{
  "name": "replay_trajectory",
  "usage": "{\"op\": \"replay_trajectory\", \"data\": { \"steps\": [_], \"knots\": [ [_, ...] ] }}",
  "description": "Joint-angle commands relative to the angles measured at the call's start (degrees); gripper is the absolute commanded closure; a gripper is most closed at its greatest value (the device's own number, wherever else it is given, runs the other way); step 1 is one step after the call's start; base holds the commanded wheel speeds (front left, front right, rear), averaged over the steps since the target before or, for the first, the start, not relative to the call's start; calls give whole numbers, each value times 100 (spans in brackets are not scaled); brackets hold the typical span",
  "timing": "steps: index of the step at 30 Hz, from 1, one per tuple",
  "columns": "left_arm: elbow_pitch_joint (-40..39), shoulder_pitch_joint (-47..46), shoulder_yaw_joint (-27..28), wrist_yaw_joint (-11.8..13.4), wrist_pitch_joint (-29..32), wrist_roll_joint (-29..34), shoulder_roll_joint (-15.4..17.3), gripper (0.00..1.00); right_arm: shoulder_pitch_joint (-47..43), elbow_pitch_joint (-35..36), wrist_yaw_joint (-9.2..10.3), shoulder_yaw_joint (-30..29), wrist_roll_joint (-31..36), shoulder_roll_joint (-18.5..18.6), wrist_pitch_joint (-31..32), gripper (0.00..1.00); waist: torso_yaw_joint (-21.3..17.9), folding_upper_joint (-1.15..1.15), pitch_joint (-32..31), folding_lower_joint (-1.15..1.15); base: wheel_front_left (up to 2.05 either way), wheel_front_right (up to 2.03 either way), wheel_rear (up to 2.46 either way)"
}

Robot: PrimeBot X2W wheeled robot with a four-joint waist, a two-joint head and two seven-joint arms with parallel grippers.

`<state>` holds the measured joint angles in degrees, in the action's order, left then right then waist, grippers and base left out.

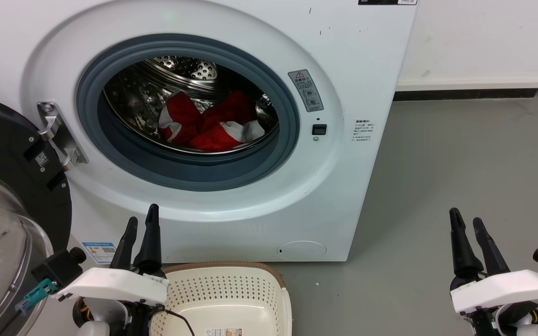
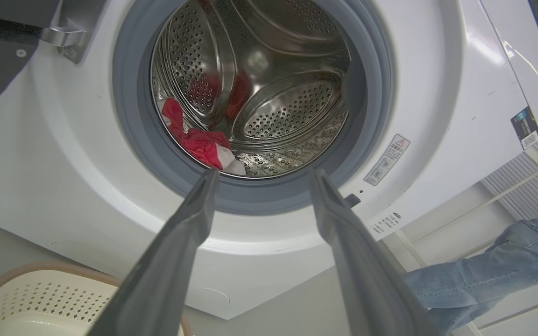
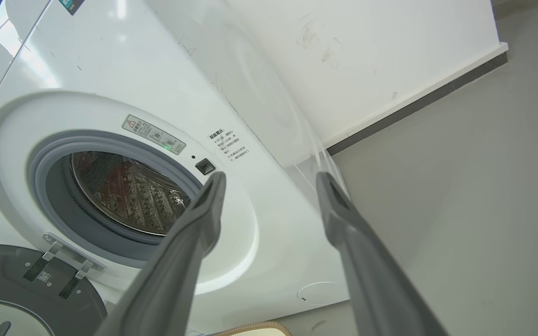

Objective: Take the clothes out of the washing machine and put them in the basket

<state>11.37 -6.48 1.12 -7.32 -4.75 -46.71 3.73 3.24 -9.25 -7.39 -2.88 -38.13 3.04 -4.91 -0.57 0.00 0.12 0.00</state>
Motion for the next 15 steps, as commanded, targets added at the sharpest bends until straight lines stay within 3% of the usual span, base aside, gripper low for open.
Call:
{"op": "replay_trajectory", "data": {
  "steps": [1,15],
  "knots": [
    [-62,-179,4,25,-71,280,49,0,25,81,-7,21,308,6,-70,0,-5,0,1,0,0,0,0],
    [21,-225,-59,23,-288,1304,88,0,6,125,-9,52,1400,1,-238,0,-16,0,-1,0,0,0,0]
  ]
}}
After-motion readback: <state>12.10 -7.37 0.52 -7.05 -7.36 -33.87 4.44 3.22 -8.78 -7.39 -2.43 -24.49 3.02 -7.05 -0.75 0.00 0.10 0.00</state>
